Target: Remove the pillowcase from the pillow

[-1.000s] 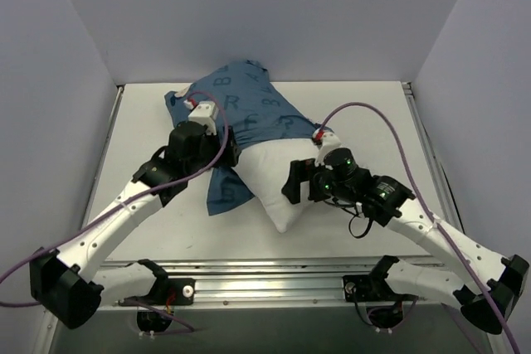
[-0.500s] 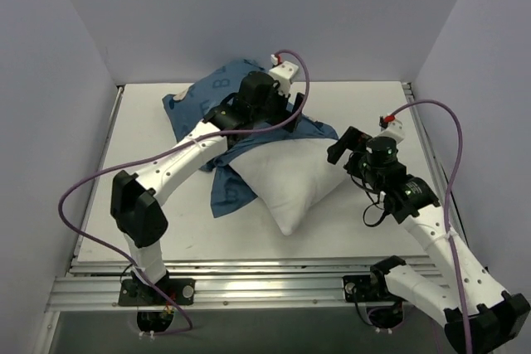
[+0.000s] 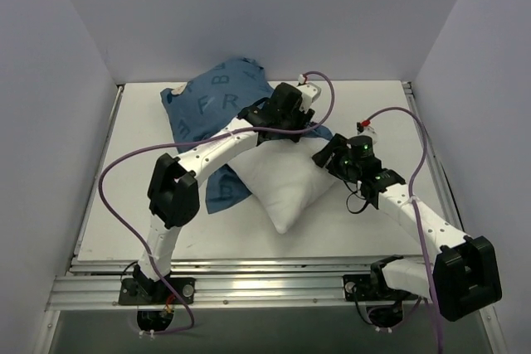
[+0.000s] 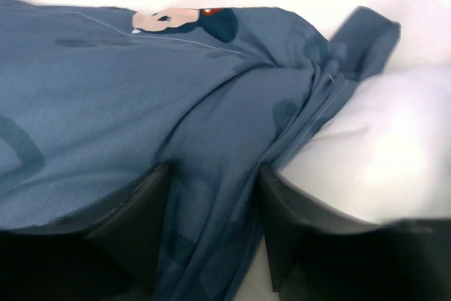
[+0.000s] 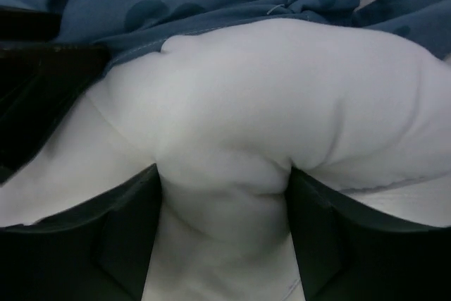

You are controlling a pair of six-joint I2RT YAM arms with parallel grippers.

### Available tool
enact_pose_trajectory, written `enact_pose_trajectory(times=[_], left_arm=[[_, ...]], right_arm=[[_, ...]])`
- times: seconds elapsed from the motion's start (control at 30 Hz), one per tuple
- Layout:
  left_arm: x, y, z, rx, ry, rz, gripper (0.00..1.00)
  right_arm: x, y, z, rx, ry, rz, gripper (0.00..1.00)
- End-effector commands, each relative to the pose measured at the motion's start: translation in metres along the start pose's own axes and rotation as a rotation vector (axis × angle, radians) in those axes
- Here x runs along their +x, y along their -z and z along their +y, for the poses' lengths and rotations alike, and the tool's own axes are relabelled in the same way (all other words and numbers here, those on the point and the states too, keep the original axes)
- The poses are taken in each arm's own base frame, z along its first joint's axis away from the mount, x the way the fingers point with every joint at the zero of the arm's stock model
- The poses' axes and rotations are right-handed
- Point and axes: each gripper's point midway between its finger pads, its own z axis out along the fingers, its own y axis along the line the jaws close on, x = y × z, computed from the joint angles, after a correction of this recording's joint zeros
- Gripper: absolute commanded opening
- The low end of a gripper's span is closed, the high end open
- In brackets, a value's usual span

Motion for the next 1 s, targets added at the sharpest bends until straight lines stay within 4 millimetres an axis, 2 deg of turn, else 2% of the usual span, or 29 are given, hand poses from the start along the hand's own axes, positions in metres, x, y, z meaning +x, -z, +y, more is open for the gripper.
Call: enact_pose_trajectory(times=[0.0,0.07,0.13,0.27,0.4,0.43,0.5,0.53,0.57,0.63,0.67,0.77,0.8,0.87,0.9,0.97], left_arm=[[0.007,-0.01,0.036,-0.154,0.039,0.016,0.41],[0.008,-0.012,0.05,-0.204,0.096,0.0,0.19],[0.008,-0.012,0.07,-0.231,0.15,-0.018,0.03],[-0.007,0.002,0.103,-0.294,0.257,-0.084,0.02],[-0.015,0.019,0.15,-0.408,0.337,-0.119,0.02],[-0.015,0.026,0.172,-0.447,0.368,-0.128,0.02],[-0.015,0.036,0.196,-0.505,0.414,-0.147,0.02],[-0.014,0.042,0.215,-0.542,0.433,-0.158,0.02],[-0.014,0.046,0.225,-0.566,0.435,-0.165,0.02],[-0.011,0.053,0.244,-0.629,0.437,-0.167,0.02],[-0.008,0.056,0.258,-0.659,0.438,-0.162,0.02],[0.005,0.06,0.287,-0.721,0.45,-0.144,0.03],[0.007,0.061,0.293,-0.733,0.454,-0.142,0.03],[0.018,0.063,0.313,-0.771,0.462,-0.127,0.03],[0.022,0.064,0.319,-0.785,0.46,-0.12,0.03],[0.033,0.061,0.331,-0.808,0.462,-0.095,0.03]], right_arm=[[0.003,-0.002,0.023,-0.122,0.009,0.017,0.4],[0.005,0.0,0.022,-0.122,0.021,0.021,0.21],[0.008,0.005,0.017,-0.11,0.038,0.025,0.0],[0.012,0.016,0.011,-0.103,0.059,0.034,0.0],[0.014,0.035,0.01,-0.117,0.066,0.036,0.0],[0.012,0.046,0.014,-0.135,0.07,0.028,0.0],[0.011,0.061,0.018,-0.152,0.079,0.035,0.0],[0.01,0.074,0.02,-0.161,0.086,0.032,0.0],[0.0,0.086,0.029,-0.186,0.101,0.011,0.0],[-0.006,0.109,0.036,-0.207,0.117,-0.001,0.0],[-0.018,0.123,0.046,-0.231,0.137,-0.033,0.0],[-0.025,0.152,0.051,-0.241,0.161,-0.049,0.0],[-0.031,0.167,0.055,-0.249,0.173,-0.068,0.0],[-0.039,0.182,0.057,-0.244,0.184,-0.094,0.0],[-0.044,0.196,0.058,-0.24,0.196,-0.113,0.0],[-0.053,0.205,0.052,-0.198,0.205,-0.152,0.0]])
